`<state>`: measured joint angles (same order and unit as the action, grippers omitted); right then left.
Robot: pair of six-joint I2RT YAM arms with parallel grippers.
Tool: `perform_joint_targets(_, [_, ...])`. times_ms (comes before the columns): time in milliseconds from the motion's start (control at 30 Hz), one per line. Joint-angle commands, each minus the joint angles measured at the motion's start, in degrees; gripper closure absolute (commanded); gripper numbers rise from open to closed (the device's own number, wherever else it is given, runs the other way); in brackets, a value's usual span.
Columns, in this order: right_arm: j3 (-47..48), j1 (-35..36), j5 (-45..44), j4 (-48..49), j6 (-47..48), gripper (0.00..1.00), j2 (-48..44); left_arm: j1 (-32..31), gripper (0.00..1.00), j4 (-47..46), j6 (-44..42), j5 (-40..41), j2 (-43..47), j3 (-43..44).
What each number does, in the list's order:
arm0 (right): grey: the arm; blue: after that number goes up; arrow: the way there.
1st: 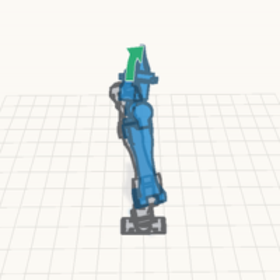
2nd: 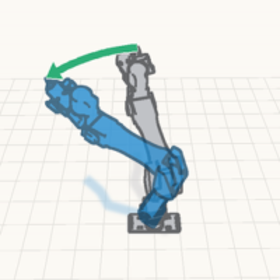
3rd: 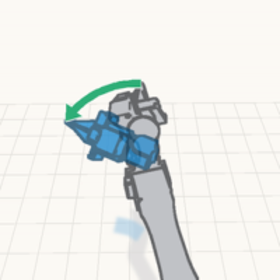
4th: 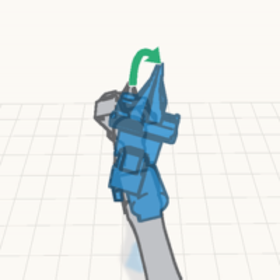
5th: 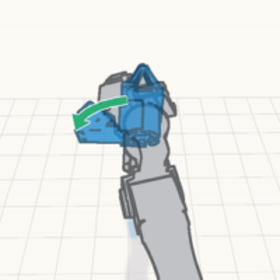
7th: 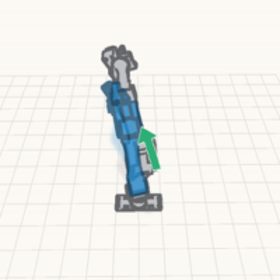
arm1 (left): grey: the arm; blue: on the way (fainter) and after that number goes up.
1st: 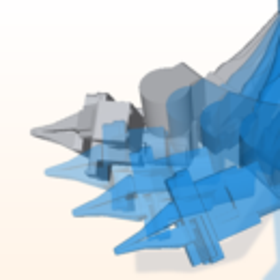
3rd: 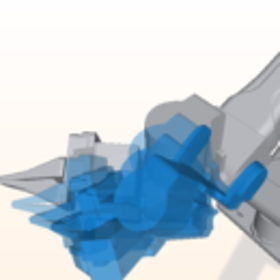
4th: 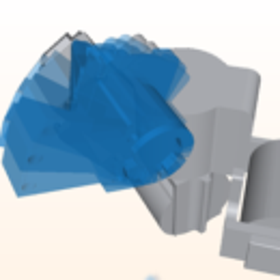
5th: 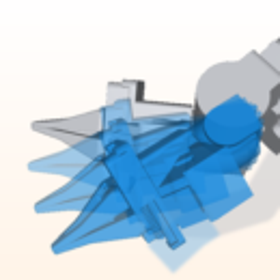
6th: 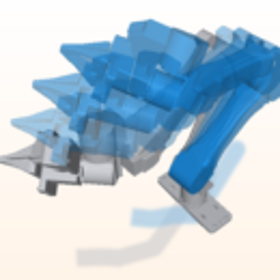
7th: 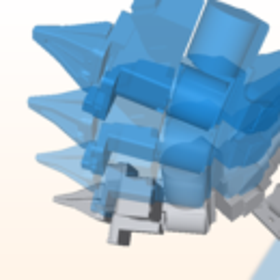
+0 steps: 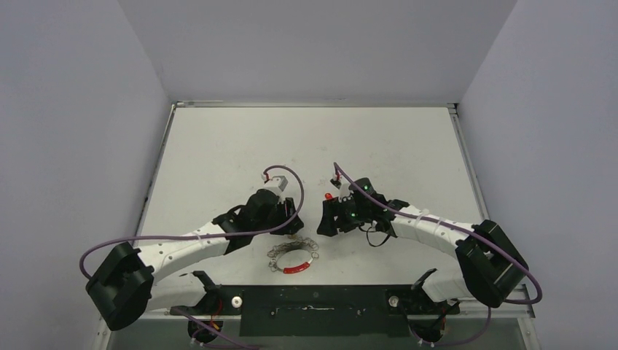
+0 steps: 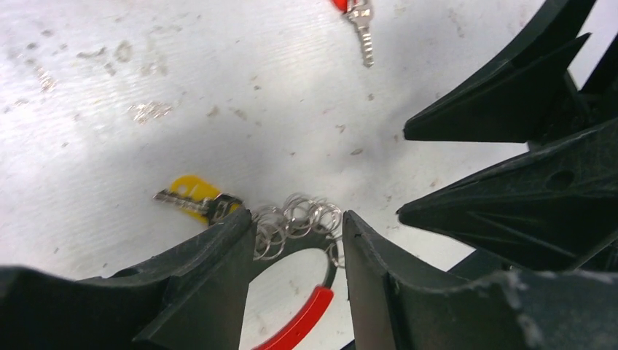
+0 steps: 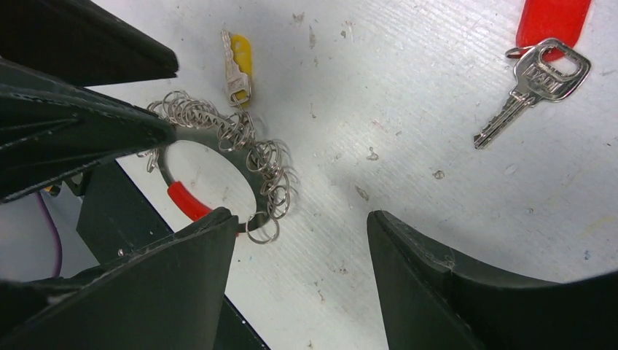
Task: Put the keys on the keyring
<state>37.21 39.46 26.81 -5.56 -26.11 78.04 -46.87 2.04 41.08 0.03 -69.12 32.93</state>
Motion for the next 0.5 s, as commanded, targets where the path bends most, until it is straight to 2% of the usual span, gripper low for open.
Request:
perform_joint_targets(0, [1.3,1.2,0.4,0.9,0.7,0.34,1.0,0.1,0.56,9.7,1.7,5.2,5.7,-2.0])
perform_joint_targets(200, [3.7,4.8,0.3,2.6,0.1,0.40,6.0,0.4,0.59,19.8,11.2,8.2,15.5,-7.9])
perform_joint_targets(467, [7.6,5.8,0.6,3.9,-0.4,0.47,10.3,0.6,0.62,22.7,19.1,6.4,27.3,-14.7])
